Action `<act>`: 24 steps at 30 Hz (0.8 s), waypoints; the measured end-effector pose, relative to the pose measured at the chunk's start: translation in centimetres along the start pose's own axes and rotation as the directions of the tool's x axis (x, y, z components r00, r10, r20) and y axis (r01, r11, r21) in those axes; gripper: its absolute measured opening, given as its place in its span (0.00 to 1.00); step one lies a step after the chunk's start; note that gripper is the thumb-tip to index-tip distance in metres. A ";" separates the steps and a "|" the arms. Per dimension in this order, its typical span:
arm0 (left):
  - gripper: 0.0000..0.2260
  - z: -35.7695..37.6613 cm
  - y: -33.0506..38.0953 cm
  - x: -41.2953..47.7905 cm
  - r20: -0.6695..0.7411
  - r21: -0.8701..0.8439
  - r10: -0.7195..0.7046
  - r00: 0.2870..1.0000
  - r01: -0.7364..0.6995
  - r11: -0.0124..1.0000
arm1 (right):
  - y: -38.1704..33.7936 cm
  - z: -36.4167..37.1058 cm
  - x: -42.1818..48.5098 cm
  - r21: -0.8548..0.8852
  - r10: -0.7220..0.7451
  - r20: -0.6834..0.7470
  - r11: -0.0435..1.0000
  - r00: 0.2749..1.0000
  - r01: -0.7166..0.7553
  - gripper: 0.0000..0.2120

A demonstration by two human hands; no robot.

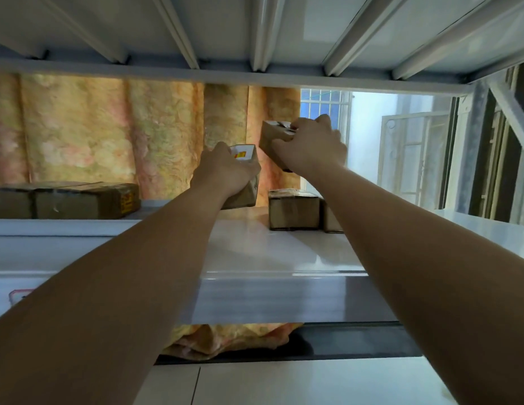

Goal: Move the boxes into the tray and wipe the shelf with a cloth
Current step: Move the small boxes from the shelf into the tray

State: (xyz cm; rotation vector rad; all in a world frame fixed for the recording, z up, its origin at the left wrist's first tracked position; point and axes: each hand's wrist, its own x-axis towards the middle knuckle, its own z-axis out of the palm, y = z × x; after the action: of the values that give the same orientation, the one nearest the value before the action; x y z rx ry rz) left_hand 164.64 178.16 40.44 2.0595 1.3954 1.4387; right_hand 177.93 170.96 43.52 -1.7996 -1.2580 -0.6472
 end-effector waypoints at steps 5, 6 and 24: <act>0.31 -0.2 -0.3 0.0 -0.056 -0.060 0.005 0.998 -0.009 0.998 | -0.6 2.1 -0.9 0.247 0.103 -0.006 0.964 0.995 -0.098 0.25; 0.31 -0.2 -0.3 0.0 -0.060 -0.074 0.001 0.998 -0.005 0.997 | -0.3 2.4 -1.1 0.265 0.109 -0.008 0.959 0.994 -0.103 0.25; 0.32 -3.9 0.6 -1.1 -0.089 0.395 0.048 0.995 -0.009 0.919 | -0.1 2.7 -2.2 0.362 0.069 0.025 0.929 0.997 -0.073 0.27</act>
State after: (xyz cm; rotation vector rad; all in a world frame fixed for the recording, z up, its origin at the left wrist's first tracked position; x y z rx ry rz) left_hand 161.67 175.79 42.07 2.2756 1.8309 1.3721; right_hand 176.90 172.18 40.46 -1.5336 -1.2231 -0.3358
